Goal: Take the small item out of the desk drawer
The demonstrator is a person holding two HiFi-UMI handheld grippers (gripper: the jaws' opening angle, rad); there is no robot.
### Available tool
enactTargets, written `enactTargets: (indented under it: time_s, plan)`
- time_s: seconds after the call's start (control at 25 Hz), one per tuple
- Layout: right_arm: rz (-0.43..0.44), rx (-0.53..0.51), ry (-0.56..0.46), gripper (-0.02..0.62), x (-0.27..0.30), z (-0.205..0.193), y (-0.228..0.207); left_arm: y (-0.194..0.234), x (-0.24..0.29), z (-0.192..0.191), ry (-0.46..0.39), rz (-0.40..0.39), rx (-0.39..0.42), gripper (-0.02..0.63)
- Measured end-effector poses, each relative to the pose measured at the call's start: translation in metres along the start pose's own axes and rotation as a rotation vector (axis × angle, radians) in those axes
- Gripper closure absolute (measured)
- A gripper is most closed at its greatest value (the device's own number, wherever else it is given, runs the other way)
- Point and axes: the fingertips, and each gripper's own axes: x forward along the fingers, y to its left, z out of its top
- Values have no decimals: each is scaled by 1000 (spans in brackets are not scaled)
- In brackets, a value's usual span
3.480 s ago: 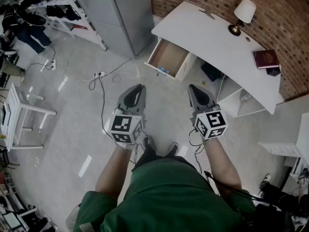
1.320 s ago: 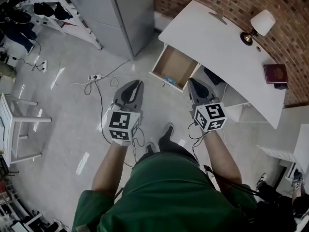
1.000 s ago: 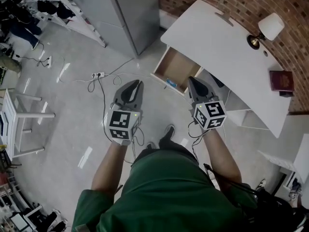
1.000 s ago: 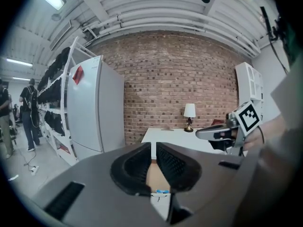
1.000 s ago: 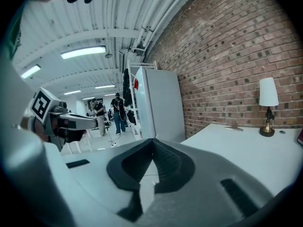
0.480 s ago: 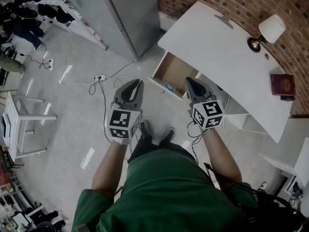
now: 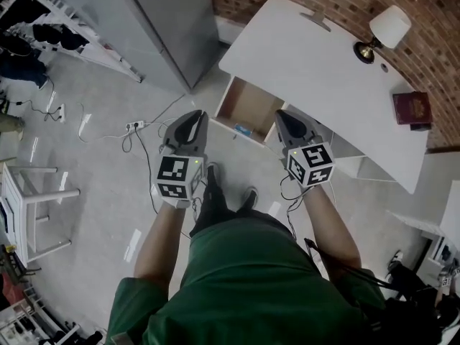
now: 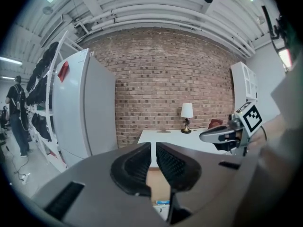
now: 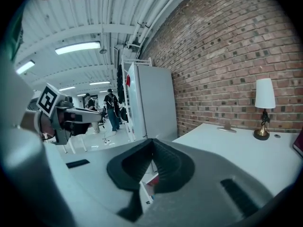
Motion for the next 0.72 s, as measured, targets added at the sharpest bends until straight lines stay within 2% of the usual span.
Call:
enactTargets:
  time_s: [0.28, 0.72]
  plan:
    - [-88, 11, 55, 591, 22, -9, -8, 37, 35, -3, -3, -69, -16, 577]
    - [-217, 35, 153, 588, 77, -29, -9, 89, 88, -42, 83, -240, -13, 577]
